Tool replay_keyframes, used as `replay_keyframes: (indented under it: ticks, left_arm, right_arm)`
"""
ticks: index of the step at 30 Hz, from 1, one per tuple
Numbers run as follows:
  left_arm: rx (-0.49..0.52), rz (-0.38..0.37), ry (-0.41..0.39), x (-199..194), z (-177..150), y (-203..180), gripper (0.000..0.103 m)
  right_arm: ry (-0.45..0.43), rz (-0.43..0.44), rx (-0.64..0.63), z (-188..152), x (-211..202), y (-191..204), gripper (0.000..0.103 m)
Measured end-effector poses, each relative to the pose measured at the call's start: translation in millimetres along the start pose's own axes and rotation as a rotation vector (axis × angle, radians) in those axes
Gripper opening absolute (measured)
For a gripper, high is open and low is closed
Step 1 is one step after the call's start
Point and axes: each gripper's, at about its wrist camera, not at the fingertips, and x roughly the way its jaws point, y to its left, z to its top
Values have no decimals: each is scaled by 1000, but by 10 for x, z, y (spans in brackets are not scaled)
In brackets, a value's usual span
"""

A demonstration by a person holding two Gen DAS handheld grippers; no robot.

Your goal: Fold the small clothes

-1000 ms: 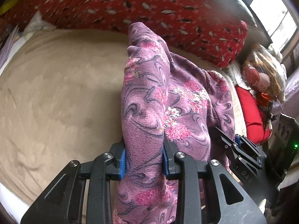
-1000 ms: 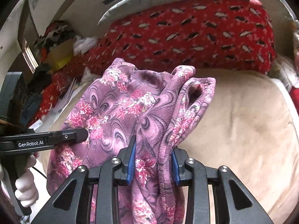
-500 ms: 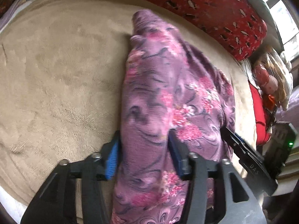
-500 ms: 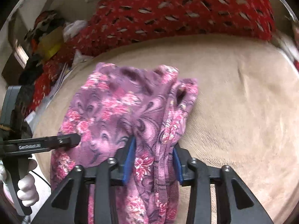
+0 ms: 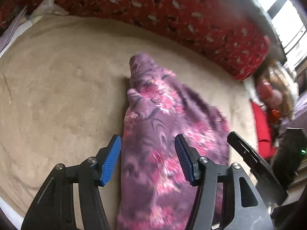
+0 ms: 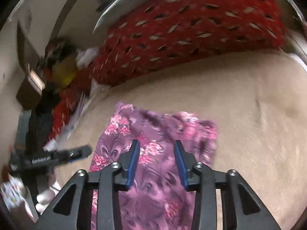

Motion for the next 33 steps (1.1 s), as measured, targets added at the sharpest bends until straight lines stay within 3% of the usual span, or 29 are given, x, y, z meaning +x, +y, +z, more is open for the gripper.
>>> replay_keyframes:
  ticks: [2,4,10,12,16,17,19,24,27,29,33]
  left_arm:
    - [-23,26,44,187,28,80,56]
    - [-72,2,83,384,38,149,57]
    - [-67,-20,91,316,38,164,57]
    - [-29,-44,73,156,-26,108,57]
    - [81,-26,18,-123,-426,10,58]
    - [100,-3,17,-100,-487,-11,58]
    - [141,55,37,14,-607,-55,59]
    - [96,59,61,-33,-797,-18,60]
    - [137,118,37,-172,-1023,-47,64]
    - [159,149,26,-248,-1223,-61,64]
    - [176,192,16,-337,-1546,-64,64]
  right_arm:
    - [32,-45,-6,-4,156,-39,30]
    - [87,-98,11,-69,344,-180,18]
    - [93,-36,100,-84,345,-413,10]
    - [76,-14,75,-80,158,-335,18]
    - [62,39,-1,-212,-149,-122,23]
    - [80,25,-25,-313,-158,-87,29]
    - [139,-32,-57,-423,-27,-72,29]
    - [157,-123,-48,-563,-208,-84,34]
    - [172,-222,-118,-671,-411,14,51]
    - [166,-270,-143,-820,-575,92,72]
    - [155,-329,-139,-1069,-853,195,84]
